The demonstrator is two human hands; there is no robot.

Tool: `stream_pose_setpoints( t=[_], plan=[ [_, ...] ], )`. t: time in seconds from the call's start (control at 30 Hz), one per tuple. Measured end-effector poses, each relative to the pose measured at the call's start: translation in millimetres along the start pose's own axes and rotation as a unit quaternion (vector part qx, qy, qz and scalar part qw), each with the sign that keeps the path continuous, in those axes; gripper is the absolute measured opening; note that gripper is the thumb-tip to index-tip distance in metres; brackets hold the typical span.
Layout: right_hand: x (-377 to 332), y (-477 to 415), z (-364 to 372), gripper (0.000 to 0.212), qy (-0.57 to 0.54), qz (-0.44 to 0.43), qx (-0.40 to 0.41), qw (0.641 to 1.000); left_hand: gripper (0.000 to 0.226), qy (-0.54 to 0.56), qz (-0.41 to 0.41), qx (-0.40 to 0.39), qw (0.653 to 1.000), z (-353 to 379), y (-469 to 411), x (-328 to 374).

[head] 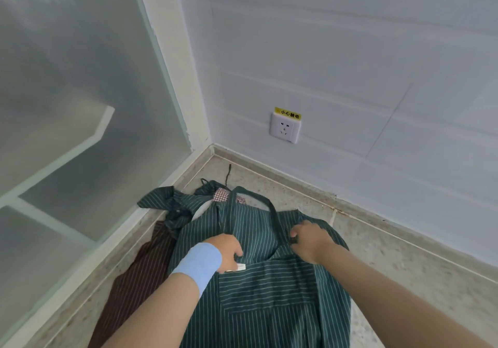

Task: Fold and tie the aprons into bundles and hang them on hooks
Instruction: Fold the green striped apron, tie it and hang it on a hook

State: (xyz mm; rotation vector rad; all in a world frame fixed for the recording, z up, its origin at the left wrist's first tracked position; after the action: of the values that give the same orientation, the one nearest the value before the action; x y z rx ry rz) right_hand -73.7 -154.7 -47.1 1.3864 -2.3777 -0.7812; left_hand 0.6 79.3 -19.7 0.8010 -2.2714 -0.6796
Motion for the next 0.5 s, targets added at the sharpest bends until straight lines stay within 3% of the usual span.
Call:
stream_pose_setpoints(
  t=[0.03, 0.1, 0.2, 0.33, 0.43, 0.5],
  plan=[
    [-0.5, -0.8, 3.3, 0.041, -0.026, 0.0, -0.012, 1.0, 0.039, 0.018, 0.003, 0.027, 0.999, 1.8, -1.9, 2.0],
    [-2.8, -5.0, 8.2, 0.037, -0.088, -0.008, -0.022, 0.996, 0.028, 0.036, -0.005, 0.168, 0.985, -0.3, -6.4, 2.2],
    [-8.2, -11.4, 16.7, 0.029, -0.203, -0.011, -0.039, 0.978, 0.024, 0.082, -0.068, 0.332, 0.937, -0.8, -16.4, 0.6],
    [-18.7, -25.5, 32.0, 0.034, -0.266, 0.002, -0.085, 0.96, 0.045, 0.171, -0.149, 0.334, 0.915, 5.3, -34.7, -7.7],
    [-20.5, -33.0, 43.8, 0.049, -0.279, 0.018, -0.145, 0.949, 0.041, 0.21, -0.146, 0.305, 0.917, 6.7, -41.3, -14.5],
    [-18.0, -35.0, 43.2, 0.037, -0.344, 0.031, -0.125, 0.93, 0.037, 0.246, -0.116, 0.324, 0.906, 2.2, -40.1, -10.9]
  ],
)
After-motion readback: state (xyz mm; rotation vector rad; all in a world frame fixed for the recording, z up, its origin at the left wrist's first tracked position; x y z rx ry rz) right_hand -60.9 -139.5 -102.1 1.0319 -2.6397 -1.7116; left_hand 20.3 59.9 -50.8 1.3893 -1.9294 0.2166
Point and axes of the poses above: each hand's wrist, its own y-axis away from the middle knuckle, its own z-axis out of the palm, x = y × z, the point moved 1 cm from there along -y, towards the middle knuckle, and after that the axes turned 14 degrees about z, right-handed, at the moved point
